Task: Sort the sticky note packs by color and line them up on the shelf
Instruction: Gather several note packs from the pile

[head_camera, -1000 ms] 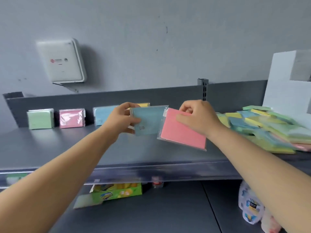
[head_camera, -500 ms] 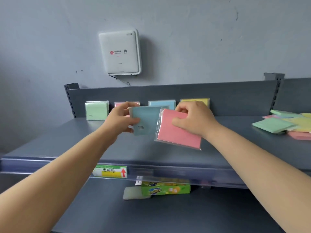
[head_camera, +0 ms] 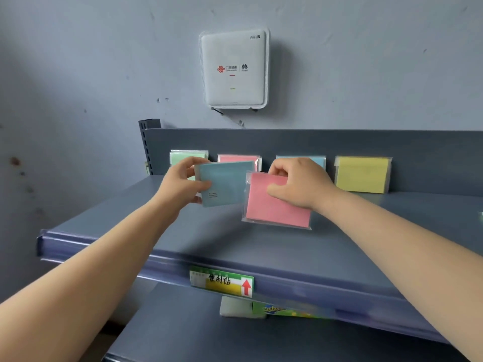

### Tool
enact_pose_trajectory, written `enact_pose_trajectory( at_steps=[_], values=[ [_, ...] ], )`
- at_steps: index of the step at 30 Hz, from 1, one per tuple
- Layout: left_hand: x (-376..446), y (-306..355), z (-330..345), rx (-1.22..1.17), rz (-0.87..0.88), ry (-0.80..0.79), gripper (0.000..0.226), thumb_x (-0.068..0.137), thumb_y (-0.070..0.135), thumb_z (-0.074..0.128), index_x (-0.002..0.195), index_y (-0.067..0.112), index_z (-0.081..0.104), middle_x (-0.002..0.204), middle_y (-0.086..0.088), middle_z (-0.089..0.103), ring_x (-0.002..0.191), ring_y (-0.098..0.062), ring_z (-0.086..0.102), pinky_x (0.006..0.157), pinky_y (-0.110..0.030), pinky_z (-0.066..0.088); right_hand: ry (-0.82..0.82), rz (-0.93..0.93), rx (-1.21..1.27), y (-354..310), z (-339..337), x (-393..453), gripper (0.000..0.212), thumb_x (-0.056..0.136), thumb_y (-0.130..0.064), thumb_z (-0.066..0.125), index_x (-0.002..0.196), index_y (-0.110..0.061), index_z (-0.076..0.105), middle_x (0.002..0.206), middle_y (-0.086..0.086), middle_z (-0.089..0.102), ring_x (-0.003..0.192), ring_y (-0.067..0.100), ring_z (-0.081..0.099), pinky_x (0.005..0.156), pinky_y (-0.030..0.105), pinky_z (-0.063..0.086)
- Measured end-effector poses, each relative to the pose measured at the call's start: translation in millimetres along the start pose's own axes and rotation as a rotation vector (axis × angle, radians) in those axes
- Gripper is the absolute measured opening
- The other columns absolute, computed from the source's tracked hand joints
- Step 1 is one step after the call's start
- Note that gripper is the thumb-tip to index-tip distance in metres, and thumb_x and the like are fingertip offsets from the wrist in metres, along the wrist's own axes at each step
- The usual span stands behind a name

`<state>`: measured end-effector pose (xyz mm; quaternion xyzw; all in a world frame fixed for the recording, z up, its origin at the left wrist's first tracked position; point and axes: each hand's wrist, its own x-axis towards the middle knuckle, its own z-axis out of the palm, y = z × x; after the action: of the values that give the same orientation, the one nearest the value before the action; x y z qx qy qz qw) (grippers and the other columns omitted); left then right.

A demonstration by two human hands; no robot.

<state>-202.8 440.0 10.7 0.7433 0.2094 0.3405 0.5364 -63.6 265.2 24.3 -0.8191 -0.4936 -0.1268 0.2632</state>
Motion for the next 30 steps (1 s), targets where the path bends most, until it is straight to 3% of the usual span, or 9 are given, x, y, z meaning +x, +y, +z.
enact_pose_trajectory(
  at_steps=[5,8,13,21,30],
  values=[
    [24.3,-3.7,-13.2,0.007,0.020,0.131,0.039,0.082,-0.011,0.054,0.107,0.018,0.056,0.091,0.003,0.061,0.075,-0.016,0.060,0.057,-0.031,0.054,-0.053,-0.095,-0.077,7.5,17.9,36.4,0.006,0.081,-0.023,0.054,0.086,-0.019,0.054,0.080,-0.004,0.052,0.081,0.020,0.044,0.066,0.026,0.031],
    [38.4,-4.7,-23.0,0.000,0.028,0.192,0.038,0.083,-0.011,0.054,0.108,0.017,0.055,0.089,0.003,0.061,0.074,-0.014,0.060,0.054,-0.027,0.055,-0.079,-0.121,-0.097,12.0,30.7,58.0,0.016,0.083,-0.023,0.053,0.096,-0.015,0.057,0.082,-0.003,0.052,0.083,0.021,0.046,0.067,0.026,0.031],
    [61.0,-9.0,-38.3,-0.025,0.023,0.233,0.037,0.083,-0.010,0.054,0.108,0.018,0.054,0.087,0.003,0.061,0.072,-0.013,0.061,0.050,-0.023,0.056,-0.069,-0.101,-0.055,18.3,56.1,86.5,0.027,0.082,-0.024,0.056,0.108,-0.017,0.060,0.107,-0.001,0.063,0.100,0.022,0.054,0.073,0.023,0.032],
    [103.6,-21.4,-61.7,-0.050,0.078,0.161,0.036,0.084,-0.008,0.056,0.107,0.020,0.054,0.088,0.003,0.062,0.073,-0.018,0.062,0.053,-0.027,0.056,0.047,-0.101,-0.118,13.7,82.1,125.8,0.023,0.083,-0.029,0.056,0.103,-0.018,0.059,0.107,-0.002,0.063,0.101,0.023,0.055,0.072,0.026,0.035],
    [153.0,-29.6,-85.1,-0.098,0.160,0.028,0.037,0.084,-0.010,0.055,0.107,0.018,0.054,0.089,0.002,0.063,0.074,-0.016,0.062,0.050,-0.021,0.055,0.135,-0.181,-0.274,14.3,111.8,155.2,0.033,0.094,-0.041,0.047,0.107,-0.011,0.054,0.107,0.002,0.064,0.099,0.024,0.057,0.074,0.032,0.038]
  ],
)
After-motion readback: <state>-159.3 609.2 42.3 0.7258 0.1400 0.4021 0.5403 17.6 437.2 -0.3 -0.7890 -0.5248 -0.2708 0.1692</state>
